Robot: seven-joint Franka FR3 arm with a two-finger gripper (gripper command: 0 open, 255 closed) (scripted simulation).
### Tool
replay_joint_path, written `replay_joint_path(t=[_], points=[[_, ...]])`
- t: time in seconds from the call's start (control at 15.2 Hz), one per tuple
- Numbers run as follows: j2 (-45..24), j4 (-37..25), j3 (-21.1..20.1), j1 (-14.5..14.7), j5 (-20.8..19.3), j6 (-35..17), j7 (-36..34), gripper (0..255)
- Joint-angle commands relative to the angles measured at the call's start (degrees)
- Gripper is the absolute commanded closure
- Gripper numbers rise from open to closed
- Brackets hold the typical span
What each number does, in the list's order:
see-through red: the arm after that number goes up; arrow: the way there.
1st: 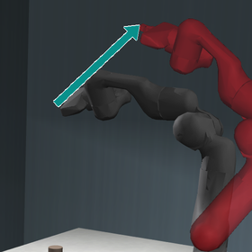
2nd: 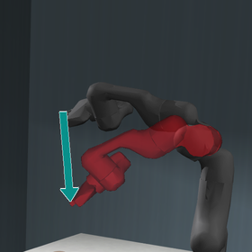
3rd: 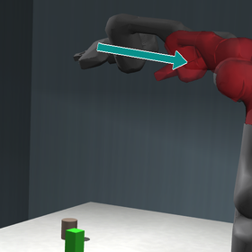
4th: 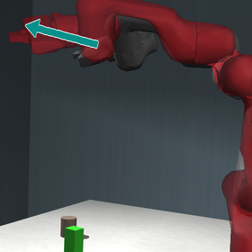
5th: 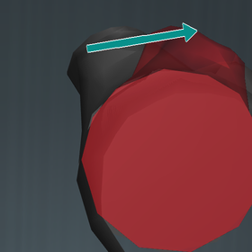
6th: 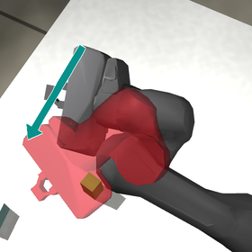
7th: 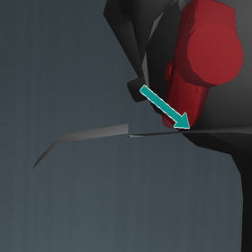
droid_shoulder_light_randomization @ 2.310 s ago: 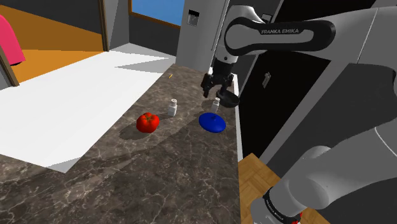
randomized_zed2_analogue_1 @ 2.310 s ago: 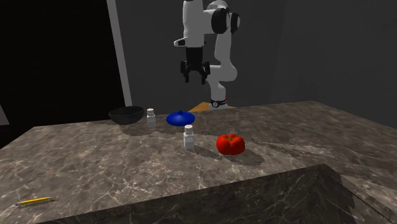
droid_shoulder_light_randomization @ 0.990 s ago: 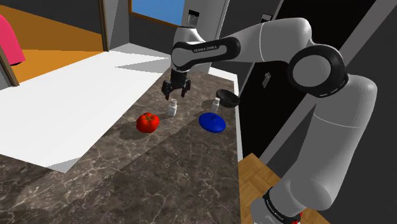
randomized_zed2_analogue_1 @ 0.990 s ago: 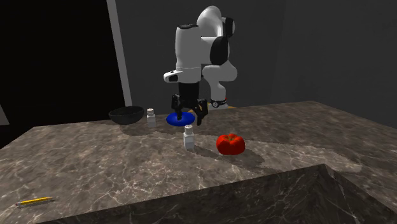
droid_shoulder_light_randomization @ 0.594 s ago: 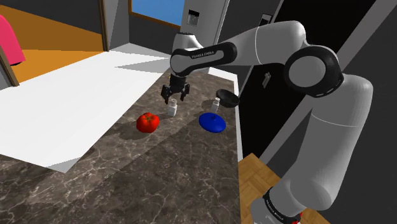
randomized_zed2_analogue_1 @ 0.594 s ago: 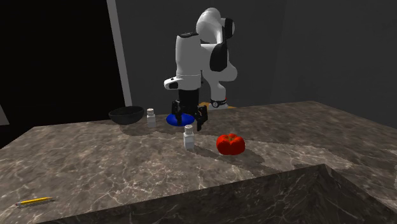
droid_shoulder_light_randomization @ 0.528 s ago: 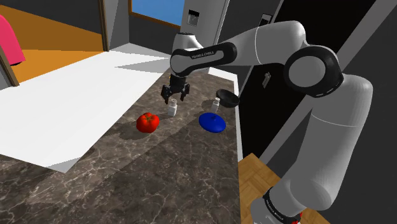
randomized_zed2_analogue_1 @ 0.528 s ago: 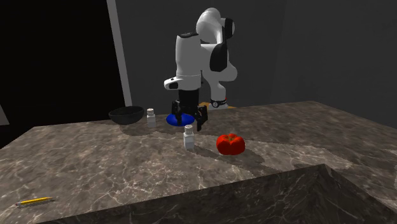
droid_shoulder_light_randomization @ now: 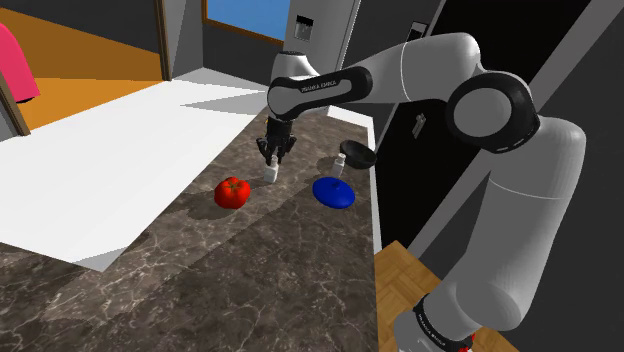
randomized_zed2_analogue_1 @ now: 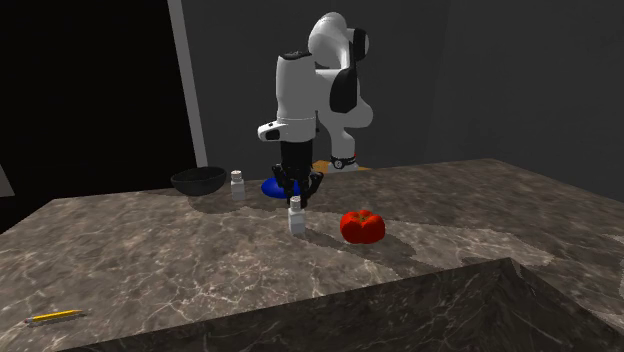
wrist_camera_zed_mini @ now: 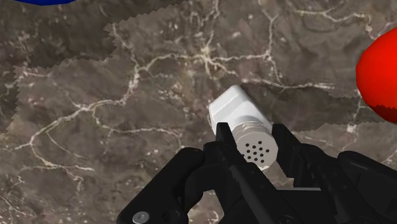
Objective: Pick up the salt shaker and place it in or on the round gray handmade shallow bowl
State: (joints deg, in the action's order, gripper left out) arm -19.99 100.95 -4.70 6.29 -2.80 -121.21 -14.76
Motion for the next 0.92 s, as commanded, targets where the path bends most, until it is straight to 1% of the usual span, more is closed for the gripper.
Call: replay_joint_path(t=[0.0,0.33,0.86], points=[[0.0,0.0,0.0,0.0,0.0,0.0,0.0,255],[0.0,0.0,0.0,0.0,0.0,0.0,0.0,255],[2.1,-3.2,-0.1,0.0,0.3,5.4,0.2,255]])
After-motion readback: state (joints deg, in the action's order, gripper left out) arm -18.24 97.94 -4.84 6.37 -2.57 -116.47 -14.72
